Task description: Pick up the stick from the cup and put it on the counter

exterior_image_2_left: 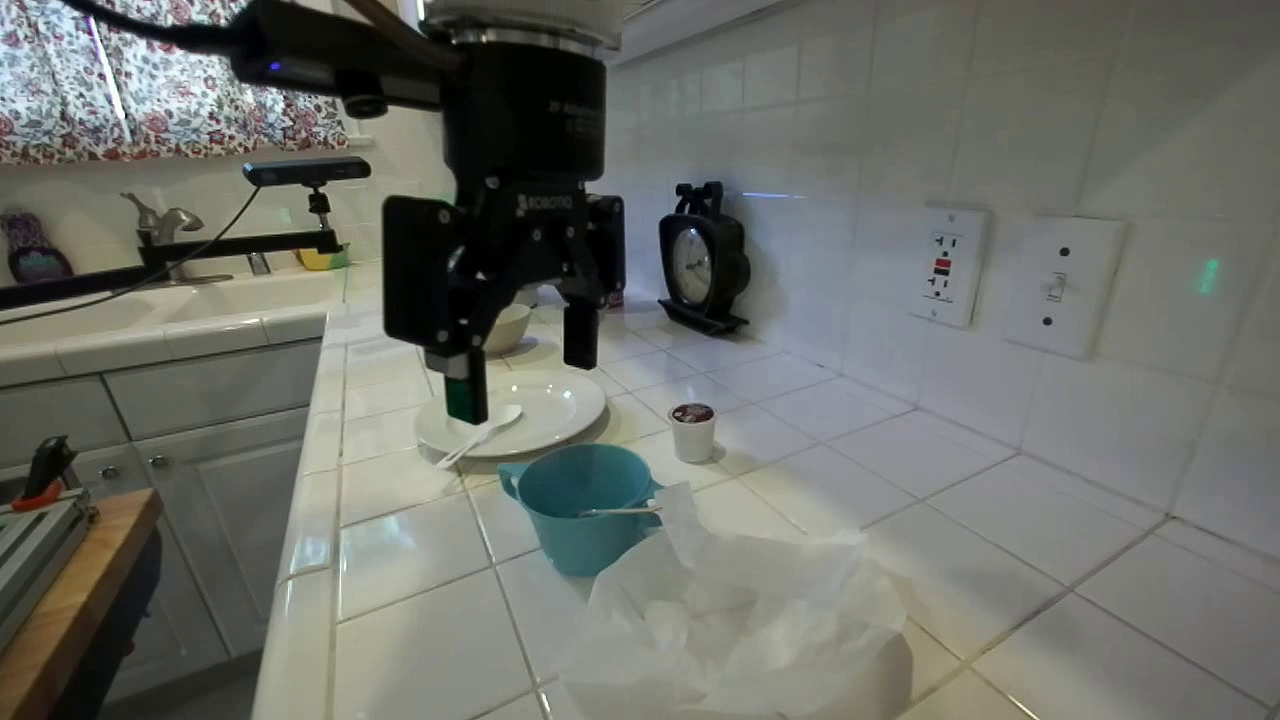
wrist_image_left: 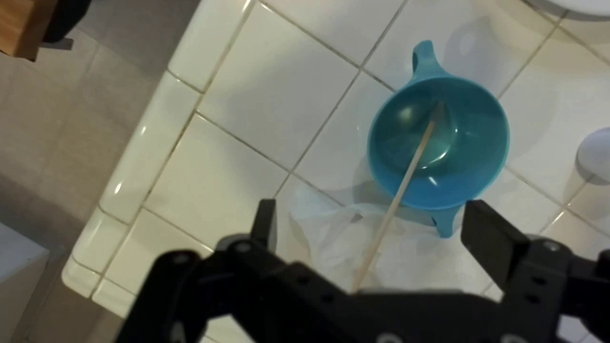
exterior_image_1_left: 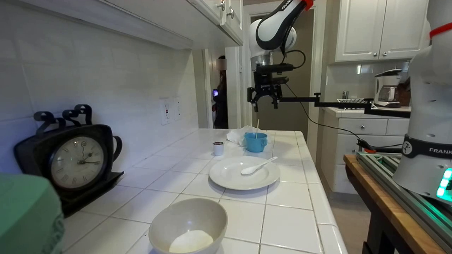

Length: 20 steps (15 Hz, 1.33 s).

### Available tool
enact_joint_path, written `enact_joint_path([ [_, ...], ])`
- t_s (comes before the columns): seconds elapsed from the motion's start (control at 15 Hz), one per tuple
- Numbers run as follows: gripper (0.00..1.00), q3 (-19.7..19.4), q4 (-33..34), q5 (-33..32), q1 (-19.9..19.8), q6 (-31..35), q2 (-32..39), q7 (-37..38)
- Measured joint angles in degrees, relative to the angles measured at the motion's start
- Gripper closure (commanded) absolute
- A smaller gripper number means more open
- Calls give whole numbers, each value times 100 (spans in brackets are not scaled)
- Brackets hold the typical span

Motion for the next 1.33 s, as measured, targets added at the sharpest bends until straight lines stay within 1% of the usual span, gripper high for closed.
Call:
enact_joint_path([
  [0.27,0,-81,-16,-39,0,335,242,78],
  [0.53,0,-162,-20,-166,0,524,412,254],
  [0.6,17,-178,-20,-201,1,555,445,293],
  [0.67,26,-194,-20,-226,2,571,472,316],
  [0.73,31,-208,-20,-241,2,584,495,334],
  [0.8,27,-219,-20,-246,2,594,512,350],
  [0.87,31,-227,-20,-248,3,604,526,364],
  [0.93,23,-232,-20,-249,3,618,543,375],
  [1.13,13,-246,-20,-249,3,708,590,385],
  [1.27,20,-261,-18,-249,3,794,613,387],
  [1.33,19,-269,-13,-249,3,832,626,387],
])
